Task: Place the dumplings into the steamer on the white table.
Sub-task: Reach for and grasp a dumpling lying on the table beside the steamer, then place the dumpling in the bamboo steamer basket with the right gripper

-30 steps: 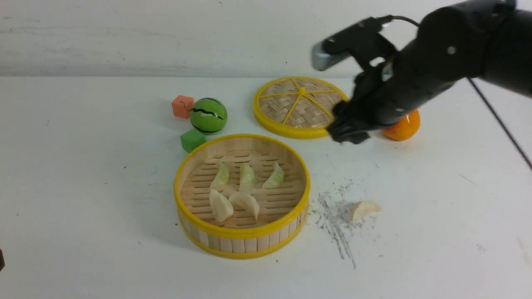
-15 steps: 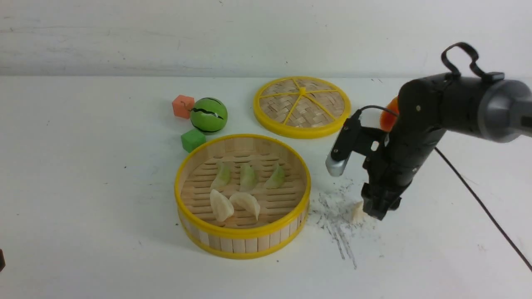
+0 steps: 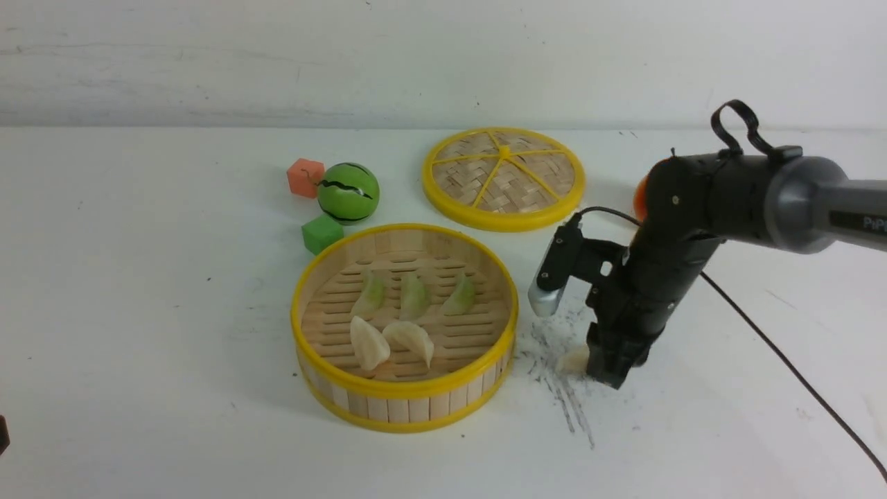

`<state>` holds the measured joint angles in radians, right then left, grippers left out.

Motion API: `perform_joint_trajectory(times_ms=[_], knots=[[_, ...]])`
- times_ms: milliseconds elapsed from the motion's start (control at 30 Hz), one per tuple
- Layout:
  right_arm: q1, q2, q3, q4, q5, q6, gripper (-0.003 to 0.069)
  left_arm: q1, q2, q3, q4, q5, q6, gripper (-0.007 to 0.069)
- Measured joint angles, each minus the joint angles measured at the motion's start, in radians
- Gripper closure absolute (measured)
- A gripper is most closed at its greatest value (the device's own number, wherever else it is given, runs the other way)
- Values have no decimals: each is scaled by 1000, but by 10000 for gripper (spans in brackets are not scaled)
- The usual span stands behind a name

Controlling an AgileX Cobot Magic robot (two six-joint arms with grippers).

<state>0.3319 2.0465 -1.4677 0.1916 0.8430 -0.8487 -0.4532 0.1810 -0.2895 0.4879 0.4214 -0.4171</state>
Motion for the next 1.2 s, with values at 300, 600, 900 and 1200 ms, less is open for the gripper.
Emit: perform_joint_trajectory(times_ms=[300,600,900,1200], knots=[[0,-128,-51,49,33,255,482,0,0,0,1,0,0,533],[126,-142,-159,287,-6,411,482,0,0,0,1,-5,0,530],[193,5,-160,290,-102,424,482,0,0,0,1,2,-1,523],[192,28,-160,233,-129,451,438,0,0,0,1,4,-1,515]])
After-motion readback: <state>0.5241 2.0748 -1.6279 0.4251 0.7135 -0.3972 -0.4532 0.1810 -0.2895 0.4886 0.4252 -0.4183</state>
